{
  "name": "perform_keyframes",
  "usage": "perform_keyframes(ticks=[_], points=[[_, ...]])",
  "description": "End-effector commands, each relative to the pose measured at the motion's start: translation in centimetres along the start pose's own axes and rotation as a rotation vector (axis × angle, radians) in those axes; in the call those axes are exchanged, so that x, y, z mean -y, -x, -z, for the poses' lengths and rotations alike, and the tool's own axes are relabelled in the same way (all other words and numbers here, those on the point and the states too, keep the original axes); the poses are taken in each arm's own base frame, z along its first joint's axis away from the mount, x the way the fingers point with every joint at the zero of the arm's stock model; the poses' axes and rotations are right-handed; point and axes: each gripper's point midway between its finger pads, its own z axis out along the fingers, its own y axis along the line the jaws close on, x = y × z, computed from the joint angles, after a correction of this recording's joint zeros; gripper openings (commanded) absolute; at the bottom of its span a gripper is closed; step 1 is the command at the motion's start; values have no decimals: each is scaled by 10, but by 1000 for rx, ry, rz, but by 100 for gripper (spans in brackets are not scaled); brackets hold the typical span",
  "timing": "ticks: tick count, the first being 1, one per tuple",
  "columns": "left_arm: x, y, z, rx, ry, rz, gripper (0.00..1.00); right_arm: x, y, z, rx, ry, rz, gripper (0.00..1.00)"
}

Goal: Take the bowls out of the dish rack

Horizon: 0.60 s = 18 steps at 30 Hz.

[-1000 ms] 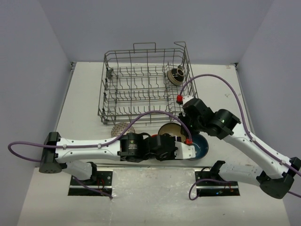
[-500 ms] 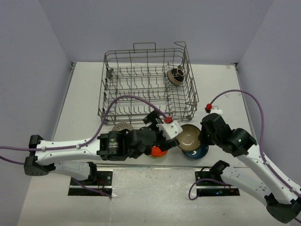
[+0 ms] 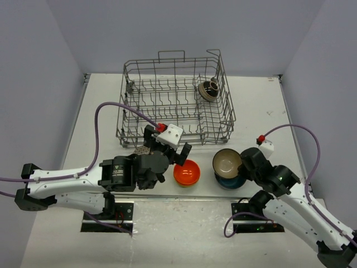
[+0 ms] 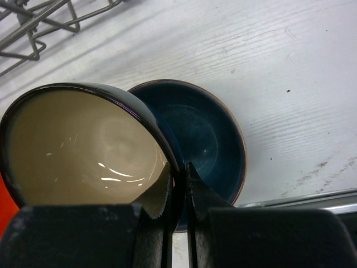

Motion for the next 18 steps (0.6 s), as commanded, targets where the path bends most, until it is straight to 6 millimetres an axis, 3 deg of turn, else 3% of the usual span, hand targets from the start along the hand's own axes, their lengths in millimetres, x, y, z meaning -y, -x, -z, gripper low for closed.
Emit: perform_keyframes(ticks=[1, 8, 18], points=[[-15, 4, 3, 31, 43, 97, 100, -12, 33, 2, 160, 47, -212, 0], [-12, -7, -2, 28, 24, 97, 100, -4, 7, -17, 57, -26, -209, 0], [-5, -23, -17, -2, -17, 92, 100, -5, -21, -26, -53, -21, -235, 0]])
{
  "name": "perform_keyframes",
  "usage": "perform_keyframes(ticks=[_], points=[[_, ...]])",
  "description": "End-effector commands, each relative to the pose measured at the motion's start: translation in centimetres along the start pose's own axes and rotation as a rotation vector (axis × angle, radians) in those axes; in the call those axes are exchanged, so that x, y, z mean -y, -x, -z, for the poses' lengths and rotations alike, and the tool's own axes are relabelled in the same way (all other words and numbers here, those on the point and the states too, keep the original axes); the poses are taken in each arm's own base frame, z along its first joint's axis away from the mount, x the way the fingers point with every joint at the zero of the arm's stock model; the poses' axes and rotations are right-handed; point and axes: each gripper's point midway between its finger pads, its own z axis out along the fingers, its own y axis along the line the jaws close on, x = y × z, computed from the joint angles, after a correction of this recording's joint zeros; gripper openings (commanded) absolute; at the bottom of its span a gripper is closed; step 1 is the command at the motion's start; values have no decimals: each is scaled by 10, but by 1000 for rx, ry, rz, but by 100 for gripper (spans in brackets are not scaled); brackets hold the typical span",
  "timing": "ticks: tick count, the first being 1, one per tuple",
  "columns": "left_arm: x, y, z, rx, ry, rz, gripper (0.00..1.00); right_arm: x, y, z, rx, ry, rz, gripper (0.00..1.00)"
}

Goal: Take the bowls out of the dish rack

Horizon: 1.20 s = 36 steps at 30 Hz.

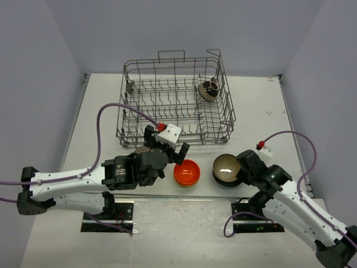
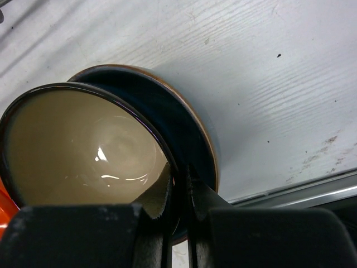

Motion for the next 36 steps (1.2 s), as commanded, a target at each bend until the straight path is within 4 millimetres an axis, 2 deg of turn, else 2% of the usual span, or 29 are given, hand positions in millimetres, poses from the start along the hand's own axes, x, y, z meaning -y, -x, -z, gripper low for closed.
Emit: perform_keyframes(ticks=[1, 4, 10, 15, 16, 18, 19, 24, 36], points=[[6, 6, -5, 26, -22, 85, 100, -30, 5, 2, -2, 107, -102, 0], [6, 4, -7, 19, -26, 80, 100, -37, -5, -2, -39, 156, -100, 0], [6, 4, -10, 19, -30, 84, 100, -29, -9, -4, -39, 140, -106, 0], [7, 2, -13, 11, -35, 80, 100, -51, -11, -4, -65, 237, -64, 0], [8, 2, -14, 9, -37, 77, 100, -56, -8, -1, -68, 236, -53, 0], [9, 1, -15, 5, -39, 72, 100, -50, 0, 1, -39, 192, -25, 0], [9, 1, -16, 4, -41, 71, 100, -53, 8, 8, -20, 195, -24, 0], [10, -2, -19, -3, -48, 68, 100, -33, 34, 25, 86, 120, -20, 0], [5, -3, -20, -7, -51, 75, 100, -37, 13, 11, -2, 114, 16, 0]])
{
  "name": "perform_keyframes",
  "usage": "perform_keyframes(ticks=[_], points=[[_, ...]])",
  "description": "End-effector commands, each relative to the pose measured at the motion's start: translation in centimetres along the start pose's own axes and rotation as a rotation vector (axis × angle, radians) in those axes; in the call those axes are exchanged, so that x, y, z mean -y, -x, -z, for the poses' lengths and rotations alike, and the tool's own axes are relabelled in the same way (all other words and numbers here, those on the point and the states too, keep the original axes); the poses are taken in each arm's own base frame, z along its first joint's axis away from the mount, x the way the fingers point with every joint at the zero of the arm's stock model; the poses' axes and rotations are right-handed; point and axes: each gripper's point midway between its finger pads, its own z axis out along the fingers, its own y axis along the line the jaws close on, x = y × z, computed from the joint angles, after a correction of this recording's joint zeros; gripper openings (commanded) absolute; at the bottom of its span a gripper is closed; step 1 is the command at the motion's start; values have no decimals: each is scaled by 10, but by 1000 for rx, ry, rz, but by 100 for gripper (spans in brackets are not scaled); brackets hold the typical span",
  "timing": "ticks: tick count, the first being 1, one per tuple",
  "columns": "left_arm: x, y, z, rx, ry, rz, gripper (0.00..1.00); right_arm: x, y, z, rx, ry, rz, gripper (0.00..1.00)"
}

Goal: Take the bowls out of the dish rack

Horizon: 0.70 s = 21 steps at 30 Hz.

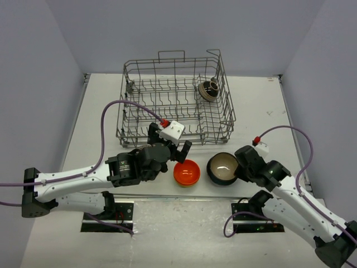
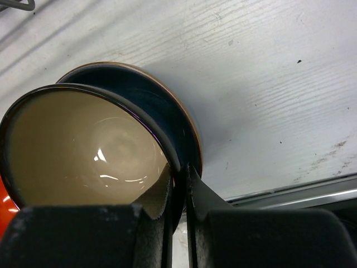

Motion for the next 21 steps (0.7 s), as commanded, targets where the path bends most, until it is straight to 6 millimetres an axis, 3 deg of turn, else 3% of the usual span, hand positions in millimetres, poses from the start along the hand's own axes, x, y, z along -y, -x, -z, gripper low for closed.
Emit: perform_keyframes(ticks=[1, 12, 18, 21], points=[[-2, 10, 0, 35, -1, 64, 100, -20, 9, 1, 36, 83, -36, 0], [-3, 7, -2, 26, -14, 67, 100, -18, -2, -18, 15, 62, -29, 4], [-2, 6, -4, 20, -25, 69, 100, -26, 3, -16, 27, 95, -25, 11], [-1, 5, -6, 16, -26, 69, 100, -28, 2, -15, 21, 100, -13, 24]])
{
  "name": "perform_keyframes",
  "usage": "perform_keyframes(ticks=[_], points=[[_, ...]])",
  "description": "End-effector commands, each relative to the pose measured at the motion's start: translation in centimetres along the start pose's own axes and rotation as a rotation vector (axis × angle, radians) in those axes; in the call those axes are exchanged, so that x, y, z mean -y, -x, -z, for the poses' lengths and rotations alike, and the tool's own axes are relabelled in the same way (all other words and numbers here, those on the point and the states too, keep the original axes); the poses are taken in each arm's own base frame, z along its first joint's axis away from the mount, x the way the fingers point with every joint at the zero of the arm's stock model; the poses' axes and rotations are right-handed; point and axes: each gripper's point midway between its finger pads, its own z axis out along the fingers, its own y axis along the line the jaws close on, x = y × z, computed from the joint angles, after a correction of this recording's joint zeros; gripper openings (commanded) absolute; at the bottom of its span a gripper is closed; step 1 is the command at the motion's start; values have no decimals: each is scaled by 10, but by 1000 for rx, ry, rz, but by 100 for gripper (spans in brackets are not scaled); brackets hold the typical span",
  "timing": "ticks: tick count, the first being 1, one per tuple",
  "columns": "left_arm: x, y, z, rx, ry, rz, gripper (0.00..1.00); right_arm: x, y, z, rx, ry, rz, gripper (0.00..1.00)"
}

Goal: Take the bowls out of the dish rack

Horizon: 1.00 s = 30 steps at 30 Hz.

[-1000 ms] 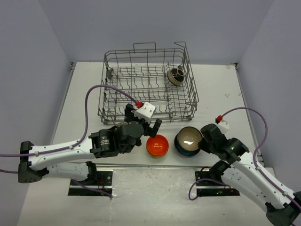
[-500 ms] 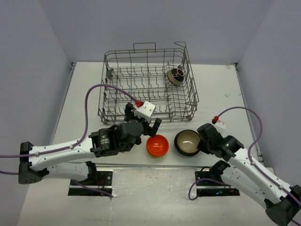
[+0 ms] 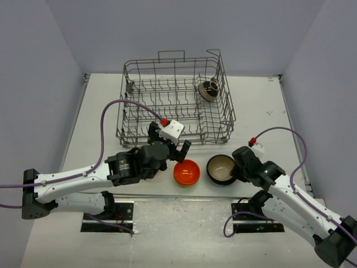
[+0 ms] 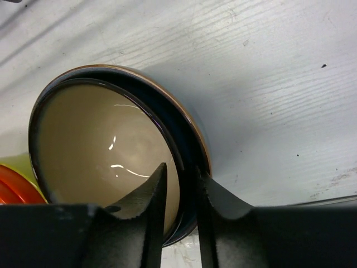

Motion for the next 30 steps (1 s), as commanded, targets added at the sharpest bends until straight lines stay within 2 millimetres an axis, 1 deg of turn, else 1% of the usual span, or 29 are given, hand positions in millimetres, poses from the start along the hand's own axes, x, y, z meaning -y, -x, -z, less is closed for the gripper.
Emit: perform_keyframes(ticks=[1, 2, 4, 5, 7, 8, 11, 13, 17, 19, 20, 22, 23, 25, 26, 28, 29, 30], points=[[2, 11, -2, 34, -8, 64, 100, -25, 14, 7, 40, 93, -27, 28], [3, 12, -2, 33, -10, 64, 100, -24, 14, 8, 40, 97, -27, 31], [3, 11, -2, 33, -12, 66, 100, -23, 14, 11, 43, 102, -29, 32], [3, 11, -3, 32, -13, 67, 100, -24, 15, 12, 46, 108, -31, 34], [4, 11, -4, 32, -15, 70, 100, -25, 18, 16, 61, 126, -31, 36], [4, 12, -4, 34, -15, 72, 100, -26, 23, 20, 81, 131, -34, 36], [5, 12, -6, 32, -12, 76, 100, -21, 28, 24, 96, 105, -34, 38], [4, 11, -9, 28, 1, 81, 100, -18, 33, 28, 114, 94, -33, 45], [-9, 9, -18, 13, 67, 158, 100, -17, 40, 32, 139, 78, -41, 47], [-11, 9, -25, 11, 72, 190, 100, -17, 43, 36, 153, 81, -44, 48], [-15, 12, -31, 17, 71, 237, 100, -21, 48, 41, 166, 103, -50, 48], [-15, 17, -40, 27, 45, 292, 100, -27, 57, 51, 197, 139, -40, 48], [-16, 24, -49, 39, 7, 355, 100, -33, 67, 64, 228, 179, -50, 49], [-15, 35, -60, 53, -33, 435, 100, -36, 77, 78, 261, 205, -33, 51], [-20, 44, -68, 72, -58, 478, 100, -41, 86, 91, 290, 241, -39, 55], [-21, 55, -83, 84, -79, 533, 100, -46, 95, 104, 325, 279, -14, 61], [-27, 68, -91, 115, -102, 595, 100, -49, 99, 113, 342, 310, -10, 68], [-29, 67, -104, 110, -98, 624, 100, -53, 103, 118, 361, 332, 9, 72]])
